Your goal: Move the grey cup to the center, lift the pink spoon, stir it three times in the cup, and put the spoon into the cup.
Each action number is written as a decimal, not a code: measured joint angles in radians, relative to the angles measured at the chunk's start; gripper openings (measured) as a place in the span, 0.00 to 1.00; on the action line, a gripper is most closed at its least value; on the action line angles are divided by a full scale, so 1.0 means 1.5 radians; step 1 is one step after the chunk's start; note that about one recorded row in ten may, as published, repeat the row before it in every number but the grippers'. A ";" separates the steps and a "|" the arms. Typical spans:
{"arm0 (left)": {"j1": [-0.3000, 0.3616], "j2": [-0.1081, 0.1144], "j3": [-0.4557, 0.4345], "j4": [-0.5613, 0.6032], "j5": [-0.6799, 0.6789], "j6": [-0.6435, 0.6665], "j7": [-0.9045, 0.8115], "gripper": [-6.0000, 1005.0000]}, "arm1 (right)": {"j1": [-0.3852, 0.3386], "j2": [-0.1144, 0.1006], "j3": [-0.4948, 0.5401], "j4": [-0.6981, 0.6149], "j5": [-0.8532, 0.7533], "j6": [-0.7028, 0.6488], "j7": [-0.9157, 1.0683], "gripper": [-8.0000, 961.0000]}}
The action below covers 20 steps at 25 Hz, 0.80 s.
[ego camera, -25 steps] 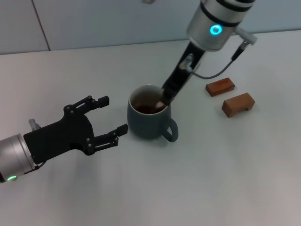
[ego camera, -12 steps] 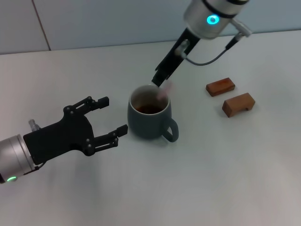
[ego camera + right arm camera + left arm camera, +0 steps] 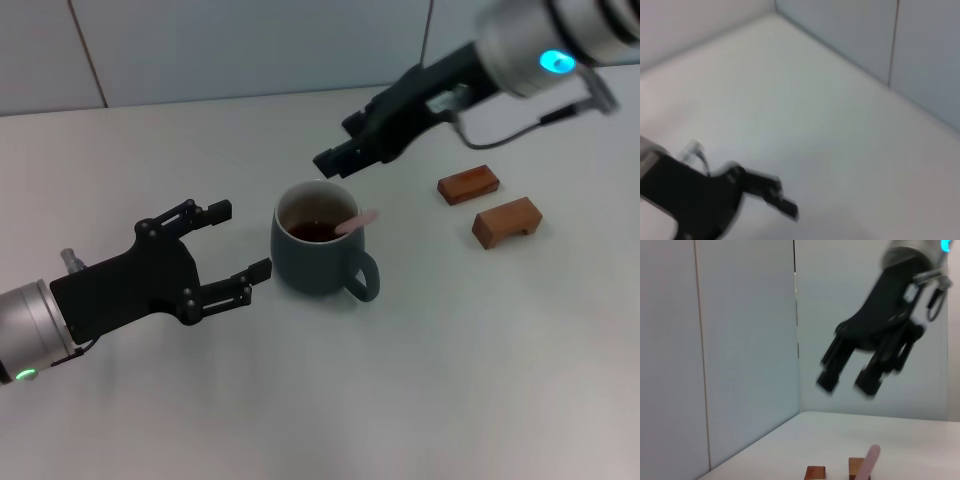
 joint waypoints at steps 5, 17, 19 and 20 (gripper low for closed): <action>0.001 0.000 0.000 0.001 0.000 -0.001 -0.007 0.84 | -0.192 0.000 -0.017 -0.110 0.092 0.064 -0.116 0.73; -0.002 0.000 0.000 0.005 0.003 -0.004 -0.026 0.84 | -0.319 -0.001 0.073 0.072 0.296 0.101 -0.388 0.85; -0.001 0.000 0.000 0.004 0.004 -0.006 -0.029 0.84 | -0.320 -0.002 0.087 0.095 0.304 0.096 -0.408 0.85; -0.001 0.000 0.003 0.003 0.005 -0.008 -0.033 0.84 | -0.319 -0.002 0.091 0.104 0.304 0.096 -0.412 0.85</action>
